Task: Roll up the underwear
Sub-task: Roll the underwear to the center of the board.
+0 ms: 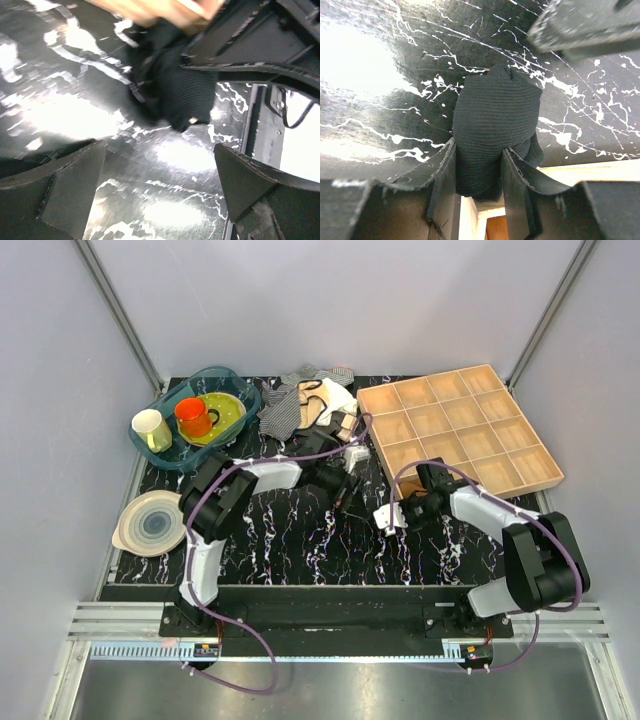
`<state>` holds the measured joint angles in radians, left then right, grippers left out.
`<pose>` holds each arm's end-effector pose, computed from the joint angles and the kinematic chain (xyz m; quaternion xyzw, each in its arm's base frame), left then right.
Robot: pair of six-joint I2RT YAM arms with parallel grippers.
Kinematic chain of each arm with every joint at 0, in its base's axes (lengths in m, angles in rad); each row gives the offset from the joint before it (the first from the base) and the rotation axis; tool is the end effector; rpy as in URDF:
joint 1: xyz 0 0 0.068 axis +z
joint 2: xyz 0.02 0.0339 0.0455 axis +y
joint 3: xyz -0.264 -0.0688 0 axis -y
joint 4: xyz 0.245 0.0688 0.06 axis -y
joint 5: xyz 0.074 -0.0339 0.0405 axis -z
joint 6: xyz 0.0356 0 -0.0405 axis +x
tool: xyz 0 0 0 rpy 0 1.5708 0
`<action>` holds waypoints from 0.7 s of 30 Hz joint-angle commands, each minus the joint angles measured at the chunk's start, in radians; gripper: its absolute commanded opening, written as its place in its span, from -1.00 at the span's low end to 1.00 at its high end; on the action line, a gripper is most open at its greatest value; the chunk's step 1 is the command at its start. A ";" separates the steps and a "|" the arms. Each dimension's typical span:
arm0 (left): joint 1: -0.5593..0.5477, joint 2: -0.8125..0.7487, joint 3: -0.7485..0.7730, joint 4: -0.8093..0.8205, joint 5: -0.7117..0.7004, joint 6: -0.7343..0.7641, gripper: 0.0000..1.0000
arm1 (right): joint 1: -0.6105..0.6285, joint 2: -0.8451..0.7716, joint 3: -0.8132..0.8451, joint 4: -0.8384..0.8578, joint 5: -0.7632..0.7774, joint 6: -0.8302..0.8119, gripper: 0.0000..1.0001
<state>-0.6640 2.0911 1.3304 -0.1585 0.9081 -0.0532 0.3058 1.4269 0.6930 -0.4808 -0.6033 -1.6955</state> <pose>0.3200 -0.2860 0.1409 0.3899 0.7698 -0.4901 0.1235 0.2230 0.0916 0.1584 -0.8195 0.4629 0.1163 0.3171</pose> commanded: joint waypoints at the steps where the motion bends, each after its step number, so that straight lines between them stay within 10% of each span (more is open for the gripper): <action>1: 0.072 -0.085 -0.129 0.304 -0.089 -0.131 0.98 | 0.003 0.063 0.082 -0.280 0.004 0.092 -0.44; 21: 0.029 -0.203 -0.501 0.711 -0.015 -0.386 0.98 | 0.124 0.145 0.117 -0.398 -0.064 0.145 -0.41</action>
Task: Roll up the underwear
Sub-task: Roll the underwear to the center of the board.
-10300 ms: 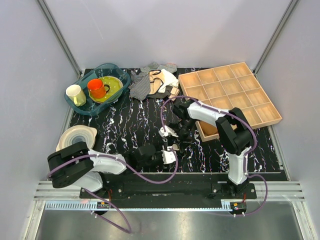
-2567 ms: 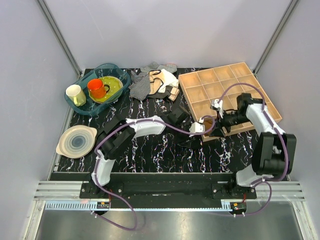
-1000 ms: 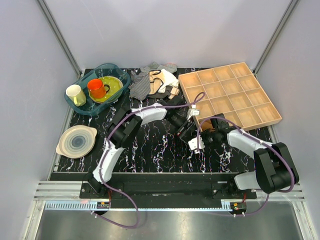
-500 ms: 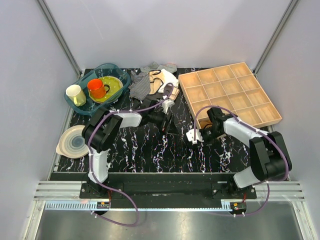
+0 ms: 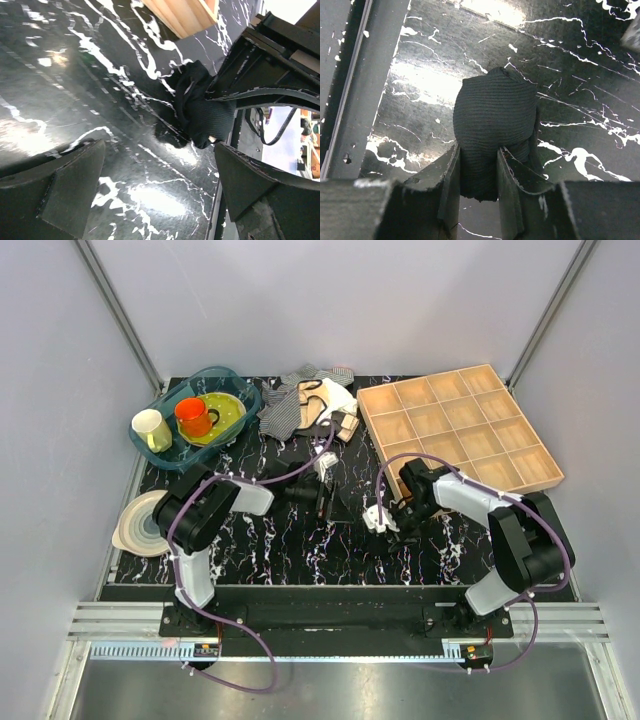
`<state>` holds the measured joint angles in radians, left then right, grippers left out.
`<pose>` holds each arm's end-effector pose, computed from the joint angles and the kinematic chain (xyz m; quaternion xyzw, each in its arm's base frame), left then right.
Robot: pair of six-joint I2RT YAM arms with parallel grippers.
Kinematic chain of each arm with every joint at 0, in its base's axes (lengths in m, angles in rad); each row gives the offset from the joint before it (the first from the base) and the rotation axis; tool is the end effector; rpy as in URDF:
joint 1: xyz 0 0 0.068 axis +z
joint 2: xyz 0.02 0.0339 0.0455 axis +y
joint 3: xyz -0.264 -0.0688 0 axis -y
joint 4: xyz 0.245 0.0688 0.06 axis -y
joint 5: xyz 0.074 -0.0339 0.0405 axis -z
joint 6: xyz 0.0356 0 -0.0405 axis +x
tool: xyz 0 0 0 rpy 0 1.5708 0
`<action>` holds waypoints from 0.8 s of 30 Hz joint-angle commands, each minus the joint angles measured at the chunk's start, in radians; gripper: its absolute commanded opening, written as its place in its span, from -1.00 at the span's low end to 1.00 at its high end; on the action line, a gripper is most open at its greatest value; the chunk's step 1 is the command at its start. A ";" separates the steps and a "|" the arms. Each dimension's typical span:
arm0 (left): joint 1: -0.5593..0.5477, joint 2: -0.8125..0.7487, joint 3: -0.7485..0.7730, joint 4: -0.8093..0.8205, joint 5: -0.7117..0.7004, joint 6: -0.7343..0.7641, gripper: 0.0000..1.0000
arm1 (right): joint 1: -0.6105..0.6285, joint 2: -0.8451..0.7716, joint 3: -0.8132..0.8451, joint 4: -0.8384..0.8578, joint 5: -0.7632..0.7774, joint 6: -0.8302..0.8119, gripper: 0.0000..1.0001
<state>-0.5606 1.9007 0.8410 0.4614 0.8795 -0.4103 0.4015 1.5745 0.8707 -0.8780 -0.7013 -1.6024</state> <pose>0.2883 -0.2134 0.1245 0.2584 0.7828 -0.5302 0.1984 0.2170 0.1171 0.1635 -0.7902 0.5075 0.2863 0.1898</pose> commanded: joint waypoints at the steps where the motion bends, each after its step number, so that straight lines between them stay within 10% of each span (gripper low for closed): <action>1: -0.094 -0.006 0.013 0.089 0.006 -0.018 0.98 | 0.028 -0.001 -0.062 -0.003 0.034 0.058 -0.41; 24: -0.246 0.115 0.102 -0.119 -0.103 0.084 0.93 | 0.028 -0.018 -0.093 0.076 0.054 0.133 -0.35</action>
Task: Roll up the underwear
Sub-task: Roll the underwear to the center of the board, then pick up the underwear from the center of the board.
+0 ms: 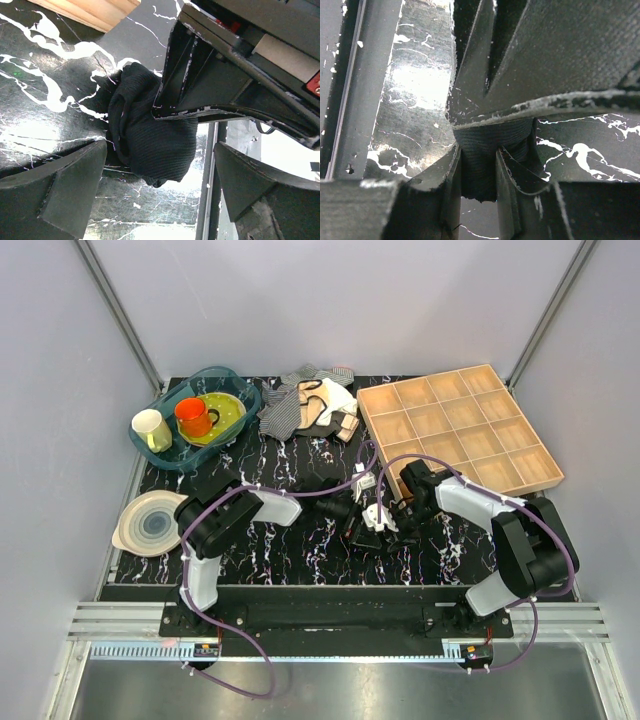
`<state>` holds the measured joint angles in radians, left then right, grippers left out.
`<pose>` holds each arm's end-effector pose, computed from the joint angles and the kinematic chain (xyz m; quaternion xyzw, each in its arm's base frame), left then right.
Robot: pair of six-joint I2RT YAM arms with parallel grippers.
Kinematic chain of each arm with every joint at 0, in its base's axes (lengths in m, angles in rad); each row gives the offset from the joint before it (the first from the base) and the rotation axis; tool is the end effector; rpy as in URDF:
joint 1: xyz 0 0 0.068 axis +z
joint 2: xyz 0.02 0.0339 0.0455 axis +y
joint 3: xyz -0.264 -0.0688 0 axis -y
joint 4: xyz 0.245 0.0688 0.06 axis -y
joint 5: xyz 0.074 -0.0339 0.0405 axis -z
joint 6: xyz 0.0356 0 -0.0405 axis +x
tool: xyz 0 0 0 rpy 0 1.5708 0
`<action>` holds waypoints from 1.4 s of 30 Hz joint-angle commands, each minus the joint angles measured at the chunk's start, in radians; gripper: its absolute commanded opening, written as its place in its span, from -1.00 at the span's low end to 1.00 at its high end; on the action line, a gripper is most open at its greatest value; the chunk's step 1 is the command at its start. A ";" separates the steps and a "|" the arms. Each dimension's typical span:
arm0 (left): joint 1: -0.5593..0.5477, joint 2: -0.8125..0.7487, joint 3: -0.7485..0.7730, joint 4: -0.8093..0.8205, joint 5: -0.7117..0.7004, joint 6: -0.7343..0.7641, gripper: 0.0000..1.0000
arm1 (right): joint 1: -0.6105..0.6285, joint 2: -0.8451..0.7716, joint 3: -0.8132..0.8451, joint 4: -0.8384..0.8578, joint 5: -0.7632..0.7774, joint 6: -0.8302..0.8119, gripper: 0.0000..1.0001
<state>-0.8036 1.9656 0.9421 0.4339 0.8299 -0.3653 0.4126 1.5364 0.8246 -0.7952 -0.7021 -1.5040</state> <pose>0.2461 -0.2930 0.1247 0.3609 0.7466 -0.5345 0.1634 0.2125 0.1181 0.1618 -0.7742 0.5306 0.2782 0.2040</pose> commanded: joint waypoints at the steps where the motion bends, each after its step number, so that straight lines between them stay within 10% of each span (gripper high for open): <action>1: -0.003 0.058 0.004 -0.093 -0.054 0.043 0.90 | 0.017 0.022 -0.048 -0.006 0.055 0.037 -0.35; 7: -0.003 0.087 0.018 -0.126 -0.026 0.055 -0.03 | 0.015 0.021 -0.051 0.010 0.058 0.059 -0.34; 11: -0.016 0.095 0.029 -0.173 -0.041 0.072 -0.26 | 0.018 0.021 -0.051 0.019 0.061 0.068 -0.33; 25: -0.034 0.136 0.077 -0.296 -0.138 0.127 -0.38 | 0.000 -0.085 0.027 -0.058 -0.003 0.195 0.42; 42: -0.039 0.145 0.086 -0.299 -0.138 0.126 -0.38 | -0.044 -0.041 0.051 0.083 0.067 0.369 0.68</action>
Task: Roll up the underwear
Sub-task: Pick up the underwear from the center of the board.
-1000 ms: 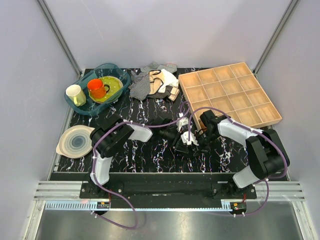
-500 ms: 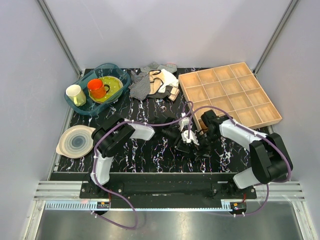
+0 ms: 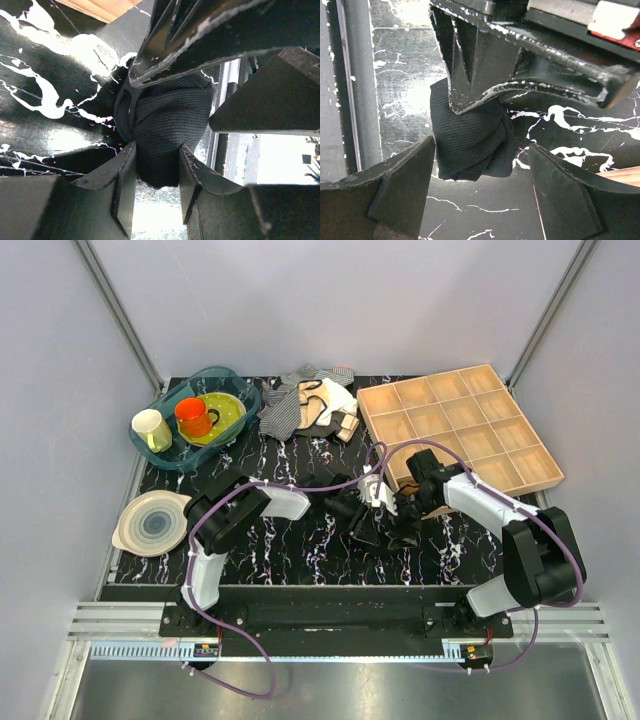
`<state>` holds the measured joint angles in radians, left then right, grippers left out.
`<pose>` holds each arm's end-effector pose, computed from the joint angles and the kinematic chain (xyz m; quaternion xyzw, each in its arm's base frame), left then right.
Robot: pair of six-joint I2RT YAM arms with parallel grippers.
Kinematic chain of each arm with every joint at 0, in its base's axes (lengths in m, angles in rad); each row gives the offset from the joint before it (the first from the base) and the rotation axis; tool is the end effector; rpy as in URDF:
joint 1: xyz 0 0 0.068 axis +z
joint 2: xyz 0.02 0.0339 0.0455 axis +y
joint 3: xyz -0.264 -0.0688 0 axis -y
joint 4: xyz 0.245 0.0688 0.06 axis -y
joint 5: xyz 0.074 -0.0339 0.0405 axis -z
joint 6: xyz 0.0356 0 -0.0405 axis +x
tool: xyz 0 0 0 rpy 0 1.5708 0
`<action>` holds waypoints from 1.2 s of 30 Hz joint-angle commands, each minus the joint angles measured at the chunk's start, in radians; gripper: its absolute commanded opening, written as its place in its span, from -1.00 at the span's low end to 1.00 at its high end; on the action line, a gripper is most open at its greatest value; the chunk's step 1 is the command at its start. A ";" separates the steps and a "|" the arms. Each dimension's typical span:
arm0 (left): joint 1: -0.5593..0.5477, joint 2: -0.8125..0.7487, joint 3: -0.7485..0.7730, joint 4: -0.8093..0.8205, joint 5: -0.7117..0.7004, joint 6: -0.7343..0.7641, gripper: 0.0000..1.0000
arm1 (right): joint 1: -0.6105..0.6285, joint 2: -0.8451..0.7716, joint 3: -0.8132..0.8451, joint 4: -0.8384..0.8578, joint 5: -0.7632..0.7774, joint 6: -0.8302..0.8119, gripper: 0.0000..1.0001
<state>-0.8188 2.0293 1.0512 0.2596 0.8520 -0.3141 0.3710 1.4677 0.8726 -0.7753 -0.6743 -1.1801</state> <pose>0.2515 -0.3081 0.1164 0.3724 0.7603 -0.5195 0.1157 0.2246 0.1112 0.1887 -0.6810 0.6473 0.2654 0.2163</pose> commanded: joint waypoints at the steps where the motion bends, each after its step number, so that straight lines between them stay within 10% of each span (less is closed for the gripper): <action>1: -0.022 0.081 -0.023 -0.122 -0.162 0.073 -0.38 | -0.003 0.054 0.003 0.073 0.048 0.051 0.69; 9: -0.022 0.085 -0.025 -0.105 -0.151 0.060 -0.37 | 0.003 0.163 0.014 0.108 0.105 0.051 0.62; 21: -0.011 0.054 -0.051 -0.047 -0.177 0.023 -0.22 | 0.091 0.234 0.025 0.058 0.171 0.028 -0.55; 24: 0.015 0.003 -0.097 -0.011 -0.217 0.003 -0.01 | 0.089 0.212 0.013 0.050 0.163 0.020 -0.79; 25: 0.024 -0.038 -0.111 -0.002 -0.244 -0.005 0.23 | 0.089 0.204 0.005 0.053 0.162 0.014 -0.83; 26: 0.042 -0.062 -0.141 0.007 -0.261 -0.006 0.97 | 0.091 0.188 -0.003 0.054 0.156 0.011 -0.86; 36: 0.171 -0.386 -0.253 -0.088 -0.329 0.064 0.98 | 0.059 0.111 0.042 -0.002 0.048 0.060 -0.99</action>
<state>-0.7116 1.7641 0.8265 0.2367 0.6037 -0.3061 0.4526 1.5867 0.9154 -0.6918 -0.6727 -1.1580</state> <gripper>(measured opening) 0.981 0.145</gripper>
